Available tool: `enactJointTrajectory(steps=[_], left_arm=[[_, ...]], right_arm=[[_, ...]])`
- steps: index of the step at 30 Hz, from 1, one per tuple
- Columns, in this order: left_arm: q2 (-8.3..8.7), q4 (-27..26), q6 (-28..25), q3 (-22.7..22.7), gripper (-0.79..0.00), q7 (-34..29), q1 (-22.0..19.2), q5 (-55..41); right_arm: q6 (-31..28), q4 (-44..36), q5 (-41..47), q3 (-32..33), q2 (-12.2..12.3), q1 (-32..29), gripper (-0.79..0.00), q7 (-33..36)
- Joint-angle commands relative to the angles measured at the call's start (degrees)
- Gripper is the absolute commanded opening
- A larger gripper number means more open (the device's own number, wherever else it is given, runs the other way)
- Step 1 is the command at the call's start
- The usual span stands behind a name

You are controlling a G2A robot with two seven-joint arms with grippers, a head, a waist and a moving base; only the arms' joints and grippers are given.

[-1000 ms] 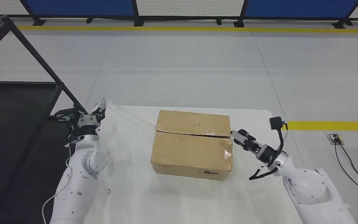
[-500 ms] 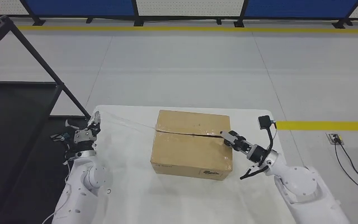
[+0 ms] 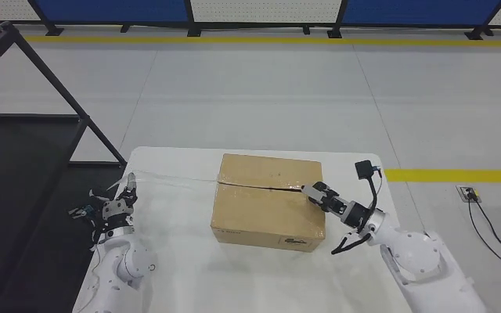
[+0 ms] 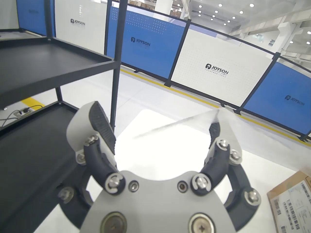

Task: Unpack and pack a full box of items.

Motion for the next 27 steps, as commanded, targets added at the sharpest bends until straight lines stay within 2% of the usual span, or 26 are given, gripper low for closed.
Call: enactJointTrajectory(steps=[1,12,16,21,27], left_arm=[[-0.14,0.41,-0.27,-0.32,0.000,0.02,0.32,-1.53],[-0.65,-0.52,-0.07,-1.88,0.000,0.88,2.98,-5.69],[-0.59,-2.59,-1.05,-2.13,0.000,1.45,4.80,-4.50],[0.14,-8.80,-4.59,-3.05,0.000,1.63,8.88,1.32],[1.80,-21.98,-11.40,-7.78,0.000,-1.08,16.92,9.62]], right_arm=[[-0.14,0.12,-0.14,-0.21,-0.04,0.35,0.000,0.39],[-0.94,0.62,-0.57,-0.49,-0.13,0.86,0.000,1.47],[-1.24,1.00,-0.54,-0.56,-0.15,1.00,0.000,1.85],[-0.82,1.24,-2.18,-1.49,-0.12,2.23,0.000,4.90],[-0.08,3.29,-3.01,-1.31,-0.05,7.47,0.000,9.10]])
